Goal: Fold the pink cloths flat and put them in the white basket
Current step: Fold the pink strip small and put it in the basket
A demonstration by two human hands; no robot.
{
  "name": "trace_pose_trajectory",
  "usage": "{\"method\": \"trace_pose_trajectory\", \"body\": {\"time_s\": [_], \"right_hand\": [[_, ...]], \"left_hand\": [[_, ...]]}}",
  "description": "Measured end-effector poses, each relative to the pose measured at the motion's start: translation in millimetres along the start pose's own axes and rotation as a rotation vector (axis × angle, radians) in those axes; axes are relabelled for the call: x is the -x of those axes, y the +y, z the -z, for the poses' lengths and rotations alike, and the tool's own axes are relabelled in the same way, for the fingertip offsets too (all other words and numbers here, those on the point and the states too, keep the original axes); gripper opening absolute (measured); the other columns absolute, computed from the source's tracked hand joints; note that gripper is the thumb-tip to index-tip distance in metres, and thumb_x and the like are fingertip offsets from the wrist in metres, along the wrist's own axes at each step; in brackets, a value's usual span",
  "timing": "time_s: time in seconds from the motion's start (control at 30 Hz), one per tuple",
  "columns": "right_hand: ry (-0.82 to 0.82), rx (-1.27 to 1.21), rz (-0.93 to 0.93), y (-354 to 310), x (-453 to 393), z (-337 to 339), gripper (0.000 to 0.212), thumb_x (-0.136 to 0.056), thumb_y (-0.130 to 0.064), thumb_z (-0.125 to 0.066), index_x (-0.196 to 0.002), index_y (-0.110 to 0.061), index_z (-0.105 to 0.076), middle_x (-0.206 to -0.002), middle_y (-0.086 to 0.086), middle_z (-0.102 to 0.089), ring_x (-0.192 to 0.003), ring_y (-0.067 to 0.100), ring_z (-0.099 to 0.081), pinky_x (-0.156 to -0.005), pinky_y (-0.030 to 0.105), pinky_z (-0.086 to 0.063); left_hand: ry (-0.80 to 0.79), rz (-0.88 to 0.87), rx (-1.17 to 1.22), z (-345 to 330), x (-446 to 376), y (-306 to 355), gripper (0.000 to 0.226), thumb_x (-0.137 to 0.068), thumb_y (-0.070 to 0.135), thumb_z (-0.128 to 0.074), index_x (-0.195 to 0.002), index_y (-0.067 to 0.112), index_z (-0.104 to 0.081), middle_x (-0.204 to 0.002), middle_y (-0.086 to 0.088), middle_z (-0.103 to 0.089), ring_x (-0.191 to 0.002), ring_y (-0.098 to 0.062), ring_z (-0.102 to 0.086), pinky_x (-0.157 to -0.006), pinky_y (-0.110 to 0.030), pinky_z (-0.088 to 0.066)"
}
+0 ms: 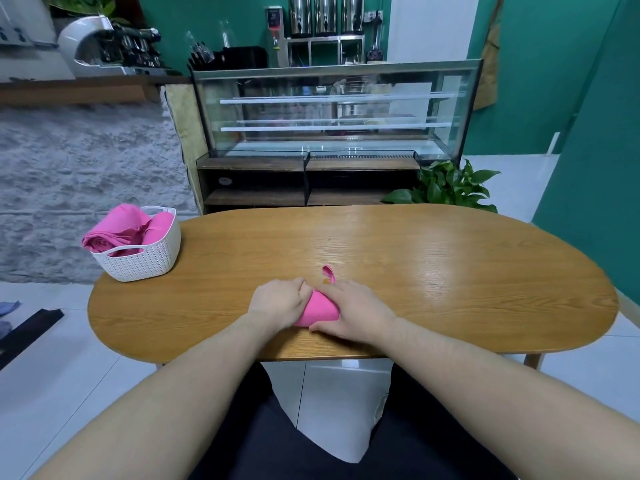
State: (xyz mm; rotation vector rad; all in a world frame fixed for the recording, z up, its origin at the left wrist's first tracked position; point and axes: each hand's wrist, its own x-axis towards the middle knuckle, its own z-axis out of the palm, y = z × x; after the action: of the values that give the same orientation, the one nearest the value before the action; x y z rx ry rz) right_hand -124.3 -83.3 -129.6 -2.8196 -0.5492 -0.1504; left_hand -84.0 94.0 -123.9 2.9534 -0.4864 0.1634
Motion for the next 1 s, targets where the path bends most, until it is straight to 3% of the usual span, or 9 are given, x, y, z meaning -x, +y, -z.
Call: {"method": "trace_pose_trajectory", "body": {"time_s": [0.07, 0.17, 0.27, 0.37, 0.53, 0.6, 0.67, 0.87, 1.0], "right_hand": [[-0.014, -0.029, -0.015, 0.7, -5.3, -1.7, 0.071, -0.075, -0.076, -0.056, -0.129, -0.030, -0.055, -0.113, -0.002, -0.063, -0.108, 0.023, -0.055, -0.095, 0.043, -0.046], [-0.003, -0.090, -0.042, 2.7, -7.8, -4.9, 0.062, -0.075, -0.072, -0.059, -0.115, -0.025, -0.062, -0.103, 0.000, -0.065, -0.099, 0.025, -0.058, -0.089, 0.042, -0.048], [-0.007, -0.170, -0.060, 3.9, -8.6, -1.1, 0.055, -0.075, -0.067, -0.065, -0.112, -0.025, -0.065, -0.102, -0.003, -0.068, -0.098, 0.021, -0.060, -0.088, 0.039, -0.049], [-0.073, -0.207, -0.084, 1.7, -12.2, 6.2, 0.060, -0.074, -0.066, -0.067, -0.122, -0.030, -0.063, -0.109, -0.005, -0.069, -0.102, 0.020, -0.061, -0.091, 0.038, -0.050], [-0.165, -0.182, -0.125, 1.8, -14.6, 14.1, 0.061, -0.077, -0.066, -0.069, -0.126, -0.031, -0.062, -0.105, -0.002, -0.067, -0.102, 0.020, -0.060, -0.088, 0.033, -0.050], [-0.157, -0.205, -0.115, 1.8, -14.1, 15.5, 0.062, -0.076, -0.064, -0.070, -0.127, -0.030, -0.061, -0.112, -0.001, -0.065, -0.113, 0.021, -0.058, -0.093, 0.034, -0.048], [-0.095, -0.208, -0.076, 3.0, -11.9, 14.2, 0.073, -0.074, -0.062, -0.072, -0.136, -0.028, -0.053, -0.131, 0.002, -0.055, -0.126, 0.022, -0.049, -0.104, 0.038, -0.042], [0.014, -0.053, 0.020, 10.0, -0.3, 6.5, 0.087, -0.072, -0.053, -0.079, -0.144, -0.026, -0.038, -0.141, -0.001, -0.041, -0.128, 0.020, -0.039, -0.112, 0.039, -0.034], [0.071, -0.123, 0.023, 16.3, -3.8, 2.3, 0.076, -0.075, -0.042, -0.077, -0.141, -0.027, -0.045, -0.131, 0.002, -0.050, -0.122, 0.025, -0.045, -0.107, 0.038, -0.037]], "left_hand": [[0.021, -0.034, -0.063, 1.3, 4.2, -2.8, 0.035, -0.101, 0.037, -0.020, -0.089, 0.023, -0.049, -0.101, -0.005, -0.064, -0.096, -0.030, -0.056, -0.075, -0.038, -0.037], [0.197, -0.212, -0.111, -3.3, 16.9, -8.8, 0.048, -0.094, 0.045, -0.014, -0.110, 0.028, -0.056, -0.110, 0.005, -0.058, -0.106, -0.021, -0.053, -0.091, -0.042, -0.036], [0.175, -0.349, -0.022, -4.4, 28.2, -16.8, 0.058, -0.085, 0.049, -0.032, -0.134, 0.024, -0.051, -0.128, 0.004, -0.054, -0.125, -0.017, -0.046, -0.110, -0.036, -0.027], [0.117, -0.392, -0.067, -3.6, 34.4, -24.8, 0.082, -0.073, 0.054, -0.049, -0.147, 0.021, -0.038, -0.142, 0.000, -0.045, -0.135, -0.018, -0.037, -0.116, -0.033, -0.022], [0.091, -0.350, -0.094, -5.4, 26.3, -20.6, 0.080, -0.074, 0.054, -0.063, -0.145, 0.024, -0.040, -0.135, 0.002, -0.050, -0.130, -0.020, -0.043, -0.112, -0.033, -0.028], [0.049, -0.327, -0.108, -1.3, 21.2, -18.1, 0.078, -0.075, 0.054, -0.064, -0.143, 0.025, -0.041, -0.130, 0.002, -0.052, -0.125, -0.021, -0.046, -0.107, -0.033, -0.032], [-0.038, -0.299, -0.140, 5.7, 14.7, -15.8, 0.079, -0.077, 0.056, -0.065, -0.144, 0.024, -0.038, -0.127, 0.000, -0.052, -0.120, -0.022, -0.048, -0.102, -0.035, -0.035], [-0.254, -0.225, -0.106, 24.4, -5.5, -9.7, 0.077, -0.077, 0.057, -0.068, -0.140, 0.025, -0.038, -0.129, -0.002, -0.052, -0.117, -0.025, -0.050, -0.099, -0.042, -0.041], [-0.223, -0.217, -0.078, 24.6, -3.3, -5.3, 0.076, -0.070, 0.058, -0.070, -0.134, 0.026, -0.042, -0.120, 0.000, -0.054, -0.111, -0.024, -0.052, -0.096, -0.042, -0.043]]}}
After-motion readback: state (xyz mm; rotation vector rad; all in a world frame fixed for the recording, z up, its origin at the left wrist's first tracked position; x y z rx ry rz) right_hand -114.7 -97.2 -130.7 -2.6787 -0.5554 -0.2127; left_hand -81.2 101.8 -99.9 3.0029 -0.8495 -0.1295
